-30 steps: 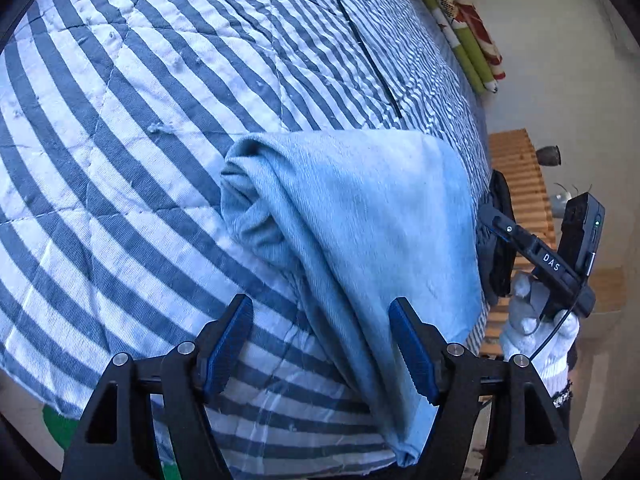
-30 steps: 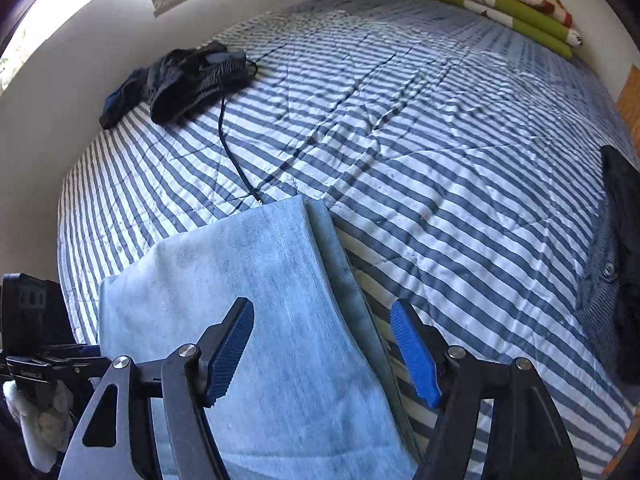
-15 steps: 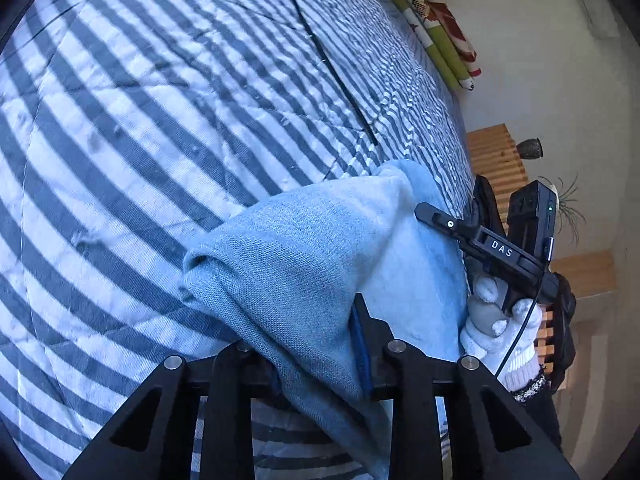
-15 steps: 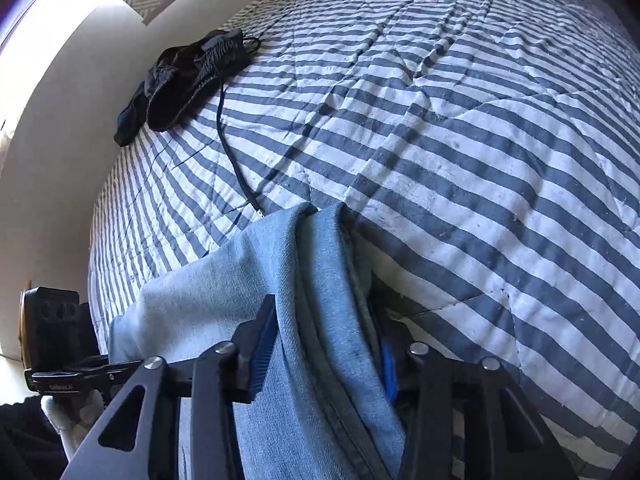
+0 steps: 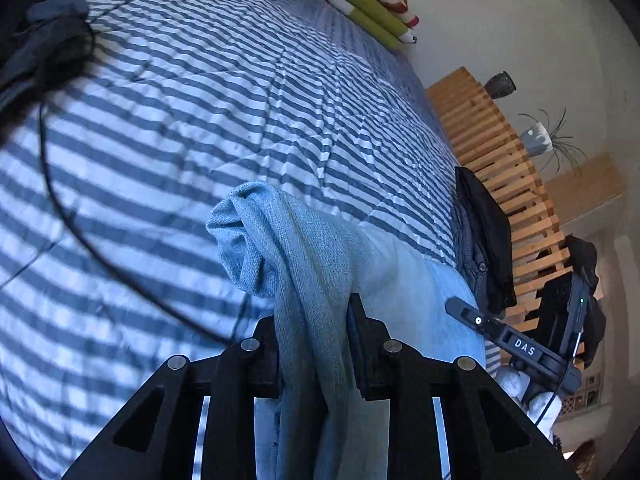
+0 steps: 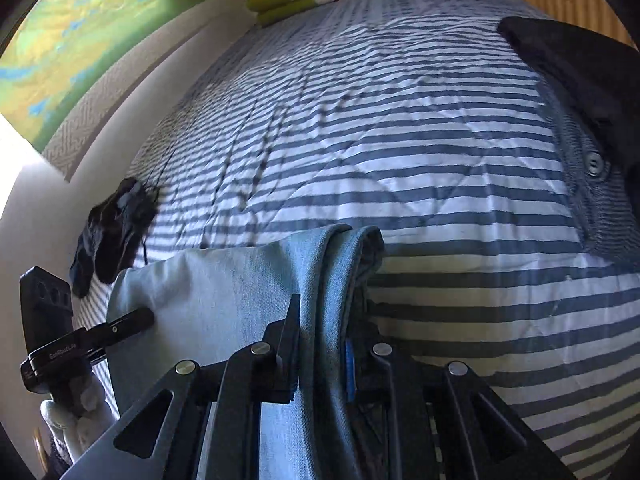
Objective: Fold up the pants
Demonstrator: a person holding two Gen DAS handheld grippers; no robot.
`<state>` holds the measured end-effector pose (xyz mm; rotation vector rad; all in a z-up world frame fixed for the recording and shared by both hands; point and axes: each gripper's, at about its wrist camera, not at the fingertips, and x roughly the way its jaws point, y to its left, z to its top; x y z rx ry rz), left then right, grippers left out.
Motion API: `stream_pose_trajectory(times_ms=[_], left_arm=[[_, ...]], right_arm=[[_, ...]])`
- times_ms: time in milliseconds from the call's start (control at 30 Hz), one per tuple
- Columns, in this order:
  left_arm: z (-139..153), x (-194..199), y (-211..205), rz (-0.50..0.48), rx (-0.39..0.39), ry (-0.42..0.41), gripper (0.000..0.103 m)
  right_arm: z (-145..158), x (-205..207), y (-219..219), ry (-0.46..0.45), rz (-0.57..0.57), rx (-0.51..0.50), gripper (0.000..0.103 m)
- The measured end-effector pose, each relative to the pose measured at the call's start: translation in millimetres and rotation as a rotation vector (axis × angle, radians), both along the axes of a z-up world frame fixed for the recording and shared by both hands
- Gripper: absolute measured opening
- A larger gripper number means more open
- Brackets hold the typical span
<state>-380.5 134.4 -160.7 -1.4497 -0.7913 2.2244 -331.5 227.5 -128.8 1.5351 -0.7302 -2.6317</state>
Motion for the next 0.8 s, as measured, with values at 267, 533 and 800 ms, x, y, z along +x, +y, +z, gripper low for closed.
stream_pose_trajectory(times_ms=[267, 533, 800], left_arm=[[7, 12, -54, 0.032, 0.025, -0.033, 0.078], [-25, 91, -45, -0.045, 0.033, -0.096, 0.078], [-45, 81, -11, -0.088, -0.024, -0.107, 0.060]], right_arm=[[0, -1, 31, -0.041, 0.031, -0.046, 0.044], [-19, 41, 16, -0.071, 0.125, -0.111, 0.058], [-41, 50, -13, -0.064, 0.128, -0.073, 0.067]])
